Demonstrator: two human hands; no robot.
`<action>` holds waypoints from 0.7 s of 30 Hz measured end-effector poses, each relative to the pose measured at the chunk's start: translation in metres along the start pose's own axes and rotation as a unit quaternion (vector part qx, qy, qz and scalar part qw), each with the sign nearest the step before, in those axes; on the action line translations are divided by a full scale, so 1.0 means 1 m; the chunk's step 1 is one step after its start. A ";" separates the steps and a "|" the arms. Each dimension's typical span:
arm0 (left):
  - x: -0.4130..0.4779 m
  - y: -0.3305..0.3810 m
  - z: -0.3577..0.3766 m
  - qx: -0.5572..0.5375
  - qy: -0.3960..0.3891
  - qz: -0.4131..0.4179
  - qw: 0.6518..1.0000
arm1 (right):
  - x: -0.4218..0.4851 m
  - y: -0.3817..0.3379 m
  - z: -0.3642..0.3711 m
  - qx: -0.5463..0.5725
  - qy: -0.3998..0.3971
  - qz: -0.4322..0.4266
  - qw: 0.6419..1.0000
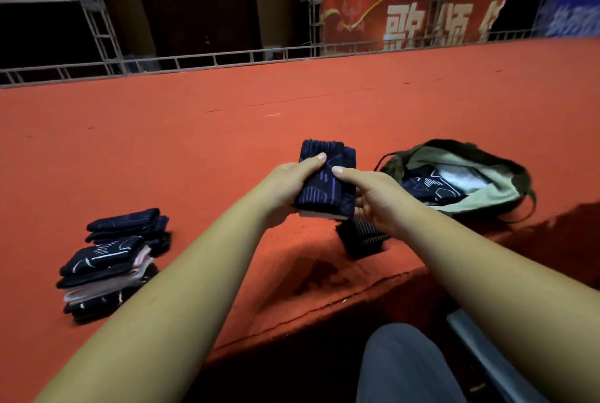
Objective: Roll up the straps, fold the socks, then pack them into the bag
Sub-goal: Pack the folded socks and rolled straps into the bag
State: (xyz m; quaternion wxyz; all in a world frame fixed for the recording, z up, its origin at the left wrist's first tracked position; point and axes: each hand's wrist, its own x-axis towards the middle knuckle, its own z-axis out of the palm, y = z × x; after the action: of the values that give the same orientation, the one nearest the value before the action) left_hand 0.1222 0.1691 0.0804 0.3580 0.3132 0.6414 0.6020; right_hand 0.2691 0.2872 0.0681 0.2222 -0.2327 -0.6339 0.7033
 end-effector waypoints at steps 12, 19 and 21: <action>0.053 -0.001 0.101 -0.023 -0.085 -0.023 0.996 | -0.006 -0.030 -0.119 -0.115 0.050 0.009 0.992; 0.106 -0.003 0.146 0.236 -0.016 0.070 0.969 | 0.021 -0.044 -0.207 -0.020 0.175 -0.005 0.984; 0.112 -0.001 0.161 0.352 -0.049 0.114 0.928 | 0.032 -0.039 -0.230 0.001 0.200 -0.002 0.980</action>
State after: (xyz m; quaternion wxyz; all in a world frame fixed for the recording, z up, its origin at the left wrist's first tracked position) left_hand 0.1952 0.3503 0.0668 0.1851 0.5191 0.7535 0.3585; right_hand 0.3845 0.4918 0.0857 0.3462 -0.3667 -0.5764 0.6430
